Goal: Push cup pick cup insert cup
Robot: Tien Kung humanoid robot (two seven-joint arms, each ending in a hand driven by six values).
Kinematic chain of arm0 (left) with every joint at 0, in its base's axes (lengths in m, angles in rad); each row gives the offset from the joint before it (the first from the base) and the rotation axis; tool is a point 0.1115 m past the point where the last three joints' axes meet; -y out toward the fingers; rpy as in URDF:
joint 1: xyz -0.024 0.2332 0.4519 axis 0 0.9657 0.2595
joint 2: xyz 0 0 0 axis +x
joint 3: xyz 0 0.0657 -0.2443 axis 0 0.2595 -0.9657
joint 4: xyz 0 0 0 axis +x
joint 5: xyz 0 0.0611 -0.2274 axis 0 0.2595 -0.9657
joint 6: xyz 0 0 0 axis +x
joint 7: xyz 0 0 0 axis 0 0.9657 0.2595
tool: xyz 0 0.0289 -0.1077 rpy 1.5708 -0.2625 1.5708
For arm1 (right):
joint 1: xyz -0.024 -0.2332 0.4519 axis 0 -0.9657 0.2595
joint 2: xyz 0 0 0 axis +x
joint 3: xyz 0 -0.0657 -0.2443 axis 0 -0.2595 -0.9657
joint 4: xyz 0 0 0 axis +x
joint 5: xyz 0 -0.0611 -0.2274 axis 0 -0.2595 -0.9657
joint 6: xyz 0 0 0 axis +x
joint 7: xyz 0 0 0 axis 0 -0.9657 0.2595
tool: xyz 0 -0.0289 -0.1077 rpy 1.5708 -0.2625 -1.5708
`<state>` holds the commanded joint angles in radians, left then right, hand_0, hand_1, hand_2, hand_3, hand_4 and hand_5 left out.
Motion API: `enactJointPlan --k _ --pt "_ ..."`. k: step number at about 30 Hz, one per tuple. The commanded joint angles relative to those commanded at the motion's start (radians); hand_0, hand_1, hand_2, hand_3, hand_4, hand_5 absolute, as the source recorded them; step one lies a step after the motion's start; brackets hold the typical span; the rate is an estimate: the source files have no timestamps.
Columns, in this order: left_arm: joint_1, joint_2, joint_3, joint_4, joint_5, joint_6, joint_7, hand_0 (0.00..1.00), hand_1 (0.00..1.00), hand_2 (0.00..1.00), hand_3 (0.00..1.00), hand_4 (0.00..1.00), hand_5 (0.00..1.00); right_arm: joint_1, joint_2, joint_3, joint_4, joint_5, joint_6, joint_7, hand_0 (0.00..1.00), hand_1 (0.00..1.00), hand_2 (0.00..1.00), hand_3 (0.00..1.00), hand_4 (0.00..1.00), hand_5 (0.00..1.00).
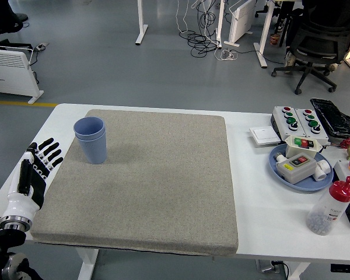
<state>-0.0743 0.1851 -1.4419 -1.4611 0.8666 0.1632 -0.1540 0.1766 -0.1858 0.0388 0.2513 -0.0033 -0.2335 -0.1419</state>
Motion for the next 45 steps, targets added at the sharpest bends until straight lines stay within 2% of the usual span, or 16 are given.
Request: enactJointPlan --k 3,4,9,10,15,16,38,45 --pt "-0.001 -0.002 -0.010 0.019 0.014 -0.027 0.005 0.826 0.838 0.825 0.761 0.507 0.998 0.000 0.000 -0.001 0.000 0.002 0.000 0.001 0.705 0.645 0.644 0.573 0.072 0.455" --pt "-0.002 -0.003 -0.015 0.029 0.031 -0.047 0.010 0.884 0.861 0.856 0.783 0.529 0.998 -0.001 0.000 -0.002 0.000 0.004 0.000 0.002 0.705 0.644 0.644 0.573 0.072 0.454" --pt "-0.003 -0.003 -0.021 0.050 0.096 -0.115 0.036 0.884 0.861 0.856 0.783 0.529 0.998 0.000 -0.001 -0.002 0.000 0.003 0.000 0.002 0.705 0.644 0.644 0.573 0.072 0.454" --pt "-0.003 -0.003 -0.021 0.051 0.097 -0.118 0.037 0.917 0.883 0.905 0.840 0.546 0.998 0.000 -0.001 -0.002 0.000 0.003 0.000 0.002 0.705 0.645 0.644 0.572 0.072 0.454" --pt "-0.007 -0.004 -0.018 0.063 0.104 -0.109 0.034 0.917 0.883 0.905 0.840 0.546 0.998 0.001 -0.001 0.000 0.000 0.001 0.000 0.000 0.705 0.645 0.644 0.572 0.072 0.454" --pt "-0.007 -0.004 -0.017 0.064 0.104 -0.107 0.033 0.923 0.893 0.945 0.870 0.543 0.998 0.000 0.000 0.003 0.000 -0.003 0.000 -0.001 0.705 0.645 0.644 0.573 0.072 0.454" --pt "-0.015 -0.007 -0.011 0.068 0.119 -0.121 0.036 0.933 0.906 0.953 0.904 0.571 0.998 0.007 -0.002 0.001 -0.001 -0.002 0.000 -0.001 0.705 0.644 0.644 0.573 0.073 0.452" --pt "-0.016 -0.009 -0.012 0.071 0.111 -0.113 0.027 0.931 0.906 0.952 0.902 0.572 0.998 0.008 -0.002 0.001 -0.001 -0.004 0.001 -0.001 0.705 0.645 0.644 0.573 0.072 0.455"
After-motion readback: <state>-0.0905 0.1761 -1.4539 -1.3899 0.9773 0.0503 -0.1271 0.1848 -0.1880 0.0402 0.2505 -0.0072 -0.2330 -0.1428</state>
